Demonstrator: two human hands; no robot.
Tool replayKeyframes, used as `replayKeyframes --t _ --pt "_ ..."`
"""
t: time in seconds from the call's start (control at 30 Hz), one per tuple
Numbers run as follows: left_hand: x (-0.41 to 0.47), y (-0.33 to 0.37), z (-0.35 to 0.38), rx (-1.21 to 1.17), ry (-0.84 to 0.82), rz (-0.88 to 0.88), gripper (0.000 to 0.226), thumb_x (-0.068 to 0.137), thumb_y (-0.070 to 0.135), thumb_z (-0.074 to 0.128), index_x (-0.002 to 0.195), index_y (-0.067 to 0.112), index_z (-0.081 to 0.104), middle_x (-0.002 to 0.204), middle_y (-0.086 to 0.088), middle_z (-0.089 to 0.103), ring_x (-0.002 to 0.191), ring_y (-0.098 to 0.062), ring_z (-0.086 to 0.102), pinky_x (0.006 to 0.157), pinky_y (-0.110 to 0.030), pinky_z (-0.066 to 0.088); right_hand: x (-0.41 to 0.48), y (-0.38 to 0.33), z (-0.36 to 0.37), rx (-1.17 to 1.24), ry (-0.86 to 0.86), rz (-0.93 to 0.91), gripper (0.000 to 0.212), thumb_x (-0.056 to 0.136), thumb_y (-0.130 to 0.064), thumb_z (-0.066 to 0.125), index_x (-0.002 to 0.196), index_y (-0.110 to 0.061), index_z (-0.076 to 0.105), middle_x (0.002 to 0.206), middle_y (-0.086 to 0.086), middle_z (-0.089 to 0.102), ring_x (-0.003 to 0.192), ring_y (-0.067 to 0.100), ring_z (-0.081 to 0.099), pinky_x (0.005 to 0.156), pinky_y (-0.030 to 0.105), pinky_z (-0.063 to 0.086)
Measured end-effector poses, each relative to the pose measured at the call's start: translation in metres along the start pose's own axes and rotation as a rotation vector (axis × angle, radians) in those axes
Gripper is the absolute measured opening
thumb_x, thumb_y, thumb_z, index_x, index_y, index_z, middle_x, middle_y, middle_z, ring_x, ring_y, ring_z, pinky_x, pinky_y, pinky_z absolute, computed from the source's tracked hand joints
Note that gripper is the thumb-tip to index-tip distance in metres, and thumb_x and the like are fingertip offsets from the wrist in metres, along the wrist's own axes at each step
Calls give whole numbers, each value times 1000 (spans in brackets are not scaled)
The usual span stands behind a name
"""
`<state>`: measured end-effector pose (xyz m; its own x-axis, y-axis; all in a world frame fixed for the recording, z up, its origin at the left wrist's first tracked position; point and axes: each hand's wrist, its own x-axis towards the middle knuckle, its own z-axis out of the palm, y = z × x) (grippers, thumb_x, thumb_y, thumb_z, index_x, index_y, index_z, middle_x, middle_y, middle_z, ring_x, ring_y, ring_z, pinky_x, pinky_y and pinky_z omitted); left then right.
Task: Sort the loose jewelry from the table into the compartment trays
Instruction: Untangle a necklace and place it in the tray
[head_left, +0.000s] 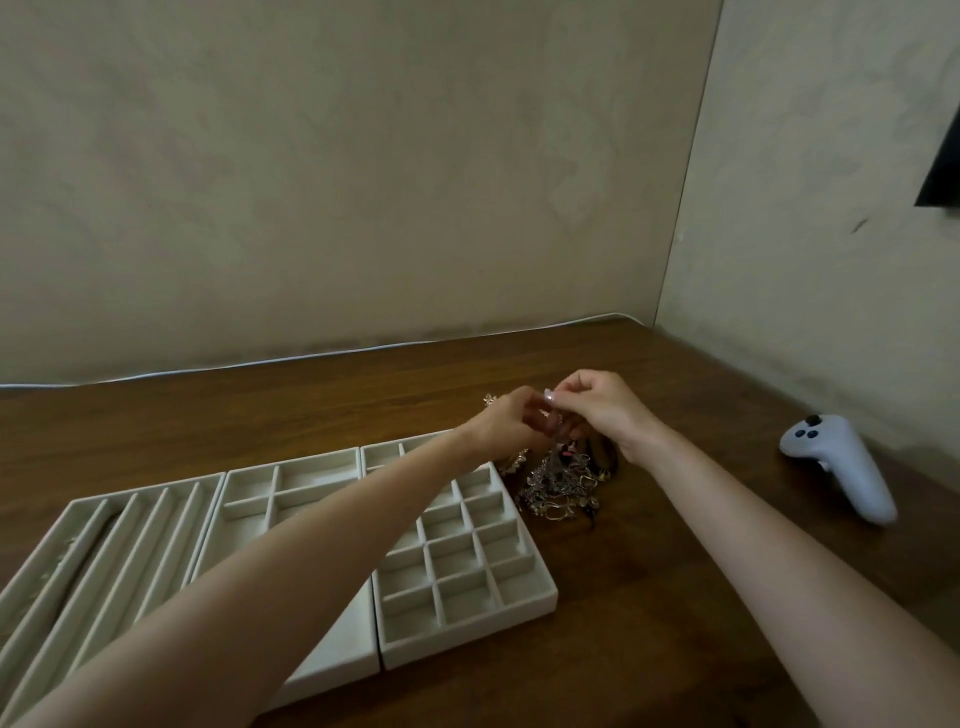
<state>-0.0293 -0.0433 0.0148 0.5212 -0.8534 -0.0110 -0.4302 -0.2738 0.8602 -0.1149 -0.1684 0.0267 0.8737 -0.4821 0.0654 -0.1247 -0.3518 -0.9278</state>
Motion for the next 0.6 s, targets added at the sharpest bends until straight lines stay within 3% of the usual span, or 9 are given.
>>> replayKeyframes --t 0.1,0.2,0.3,0.43,0.5,0.6 --pt "1 2 0 10 29 9 37 83 6 66 116 8 50 98 -4 61 93 -17 59 83 -27 50 0 -2 -2 65 0 -37 12 89 -15 64 94 -4 62 75 9 69 66 19 64 60 28 52" --pt "3 -3 1 340 16 33 26 83 23 69 104 12 60 93 2 60 89 -14 57 81 -26 47 -2 -4 -1 131 -11 -73 6 90 -11 61 91 -5 59 73 9 69 63 18 64 56 25 53" --pt "2 -11 7 660 -78 70 29 81 40 68 100 18 64 101 3 65 94 -14 59 84 -30 49 -3 -3 1 149 -19 -89 4 91 -9 60 91 -5 58 73 10 68 62 16 65 56 25 55" --pt "5 -10 9 922 -23 78 27 86 41 61 101 18 63 103 1 64 95 -17 58 76 -28 45 -1 3 5 82 -13 -62 3 90 -9 61 89 -7 59 78 12 68 70 19 66 60 28 55" --pt "6 -8 8 883 7 57 25 89 36 59 102 15 60 100 -2 63 89 -17 57 73 -28 45 1 7 4 49 5 -59 3 90 -9 61 87 -9 60 80 12 69 72 20 66 61 29 55" --pt "4 -6 3 572 106 16 16 94 26 52 100 11 52 90 -3 58 74 -13 52 61 -24 42 2 11 3 -9 14 -48 5 89 -9 62 85 -10 60 83 12 69 70 18 67 58 26 53"
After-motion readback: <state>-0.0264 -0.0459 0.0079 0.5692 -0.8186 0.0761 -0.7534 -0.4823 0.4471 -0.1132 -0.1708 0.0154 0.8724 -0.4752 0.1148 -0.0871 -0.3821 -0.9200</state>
